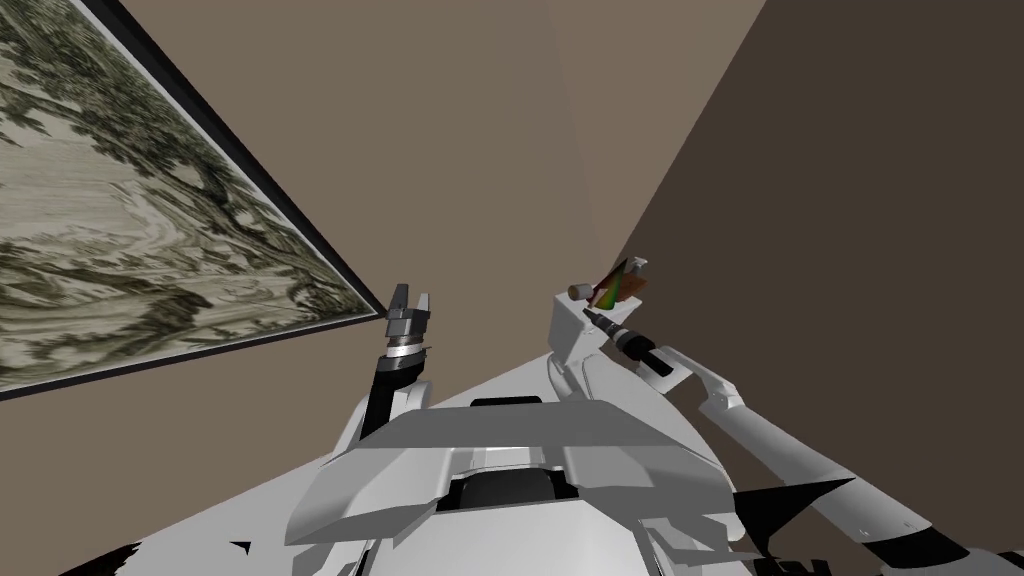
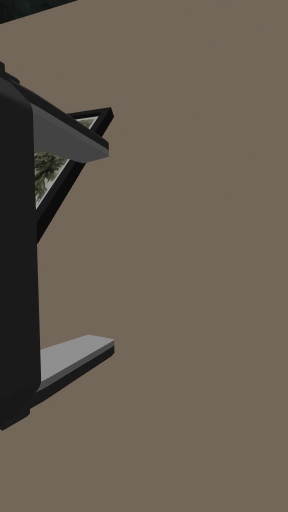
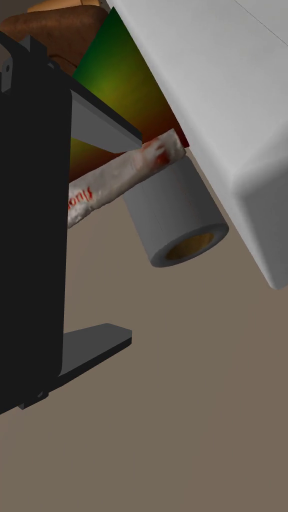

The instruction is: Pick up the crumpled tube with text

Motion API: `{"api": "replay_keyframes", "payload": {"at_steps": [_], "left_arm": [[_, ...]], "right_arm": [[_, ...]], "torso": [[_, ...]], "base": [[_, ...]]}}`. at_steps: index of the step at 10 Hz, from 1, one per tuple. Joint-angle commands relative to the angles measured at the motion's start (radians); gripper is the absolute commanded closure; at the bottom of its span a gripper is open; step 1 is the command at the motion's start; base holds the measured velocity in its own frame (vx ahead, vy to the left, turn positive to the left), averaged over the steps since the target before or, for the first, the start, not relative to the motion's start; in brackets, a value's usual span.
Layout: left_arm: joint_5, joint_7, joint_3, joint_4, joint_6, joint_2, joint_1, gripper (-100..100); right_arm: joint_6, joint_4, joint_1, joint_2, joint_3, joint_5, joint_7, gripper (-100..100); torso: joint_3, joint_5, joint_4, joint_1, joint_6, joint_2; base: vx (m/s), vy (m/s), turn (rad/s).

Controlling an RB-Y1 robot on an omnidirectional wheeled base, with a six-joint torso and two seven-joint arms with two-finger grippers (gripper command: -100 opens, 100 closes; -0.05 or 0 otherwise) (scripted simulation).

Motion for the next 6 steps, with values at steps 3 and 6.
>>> {"api": "replay_keyframes", "payload": {"at_steps": [3,6], "left_arm": [[0.0,0.0,0.0,0.0,0.0,0.0,0.0,0],[0.0,0.0,0.0,0.0,0.0,0.0,0.0,0]], "right_arm": [[0.046,0.074,-0.014,-0.089,0.007,0.022,0.0,-100],[0.097,0.149,-0.033,-0.191,0.016,0.039,-0.005,-100]], "torso": [[0.0,0.0,0.0,0.001,0.0,-0.001],[0.0,0.0,0.0,0.0,0.0,0.0]], "base": [[0.019,0.053,0.099],[0.01,0.046,0.105]]}}
